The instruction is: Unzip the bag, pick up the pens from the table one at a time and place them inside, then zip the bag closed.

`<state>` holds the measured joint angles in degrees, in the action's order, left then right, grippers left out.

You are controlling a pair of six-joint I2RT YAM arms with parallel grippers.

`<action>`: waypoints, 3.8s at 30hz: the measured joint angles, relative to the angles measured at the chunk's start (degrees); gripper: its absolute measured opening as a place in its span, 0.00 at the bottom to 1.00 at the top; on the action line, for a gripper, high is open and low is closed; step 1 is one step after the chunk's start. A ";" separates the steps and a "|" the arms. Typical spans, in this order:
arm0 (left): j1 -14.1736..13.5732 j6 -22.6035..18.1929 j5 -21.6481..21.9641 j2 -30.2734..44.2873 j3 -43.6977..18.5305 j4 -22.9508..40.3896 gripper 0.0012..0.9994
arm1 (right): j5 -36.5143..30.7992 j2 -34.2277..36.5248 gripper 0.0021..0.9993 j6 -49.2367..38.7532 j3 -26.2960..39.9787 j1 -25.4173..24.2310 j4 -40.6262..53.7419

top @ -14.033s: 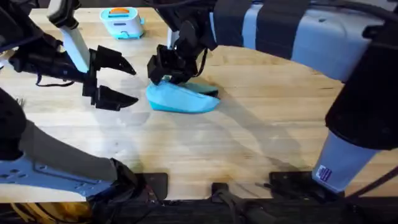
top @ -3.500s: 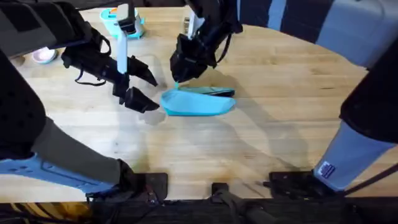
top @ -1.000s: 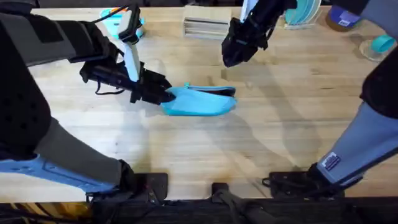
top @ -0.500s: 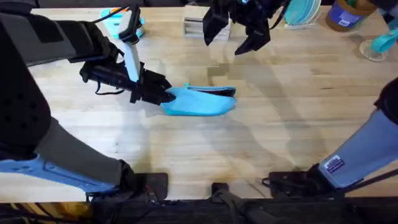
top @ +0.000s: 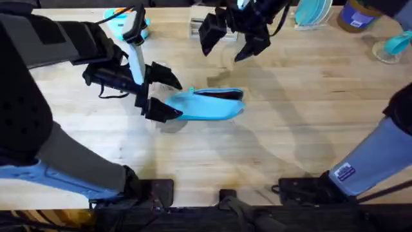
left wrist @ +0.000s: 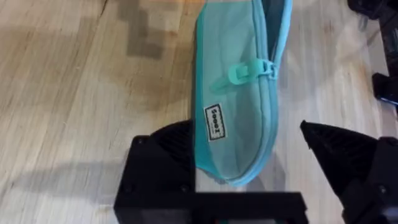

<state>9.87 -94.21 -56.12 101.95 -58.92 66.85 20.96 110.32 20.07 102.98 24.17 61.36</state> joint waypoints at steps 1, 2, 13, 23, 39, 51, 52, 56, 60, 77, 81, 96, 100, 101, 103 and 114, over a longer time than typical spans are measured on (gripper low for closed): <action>0.02 0.00 0.01 0.00 0.00 0.18 0.99 | 0.40 0.00 1.00 -0.01 0.00 0.31 0.19; 0.13 -0.01 0.04 0.00 -0.04 0.83 0.99 | 1.00 0.00 1.00 0.00 0.00 0.74 0.17; 9.17 -0.13 5.27 -0.01 -9.09 12.80 0.99 | 4.00 0.33 1.00 0.06 0.00 8.88 0.03; 15.15 -4.05 6.45 -0.01 -12.22 16.48 1.00 | 6.60 4.77 1.00 1.39 0.00 10.55 0.89; 15.56 -6.98 6.45 0.00 -12.24 16.74 1.00 | 14.52 9.42 1.00 4.63 -0.02 13.43 -1.15; 15.56 -7.02 6.45 0.00 -12.24 16.74 1.00 | 17.91 9.42 0.87 5.57 -0.02 13.43 -3.69; 15.56 -7.02 6.45 -0.02 -12.24 16.74 1.00 | 17.89 9.42 0.85 5.68 -0.02 13.43 -3.66; 15.56 -7.02 6.45 0.00 -12.24 16.74 1.00 | 17.89 9.43 0.69 6.12 -0.02 13.43 -3.35; 15.56 -7.02 6.46 0.00 -12.24 16.79 1.00 | 17.88 9.42 0.60 6.32 -0.02 13.43 -2.58; 15.56 -7.02 6.45 -0.02 -12.24 18.03 0.99 | 17.71 9.42 0.21 4.29 -0.02 13.43 -0.01; 15.56 -7.02 6.45 0.00 -12.24 18.03 0.99 | 16.95 9.42 0.10 3.50 -0.02 13.43 0.34; 15.52 -7.02 6.34 0.00 -12.24 18.01 0.99 | 2.03 7.74 0.03 -5.68 -0.02 13.58 -1.74; 14.66 -7.04 6.36 0.00 -12.24 16.95 0.99 | -0.98 4.11 0.03 -6.52 0.00 13.76 -1.78; 14.17 -7.04 6.34 0.00 -12.17 16.62 1.00 | -1.60 3.26 0.03 -6.66 0.00 13.80 -1.76; 12.83 -7.09 6.25 0.00 -11.64 15.94 1.00 | -2.33 1.89 0.03 -6.86 0.00 13.89 -1.74; 6.43 -8.51 6.12 0.00 -7.46 12.55 0.99 | -3.79 0.96 0.03 -6.92 0.00 14.87 -1.35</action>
<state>16.30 -102.72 -50.00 101.95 -66.37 79.41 17.17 111.28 13.16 102.98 39.04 60.01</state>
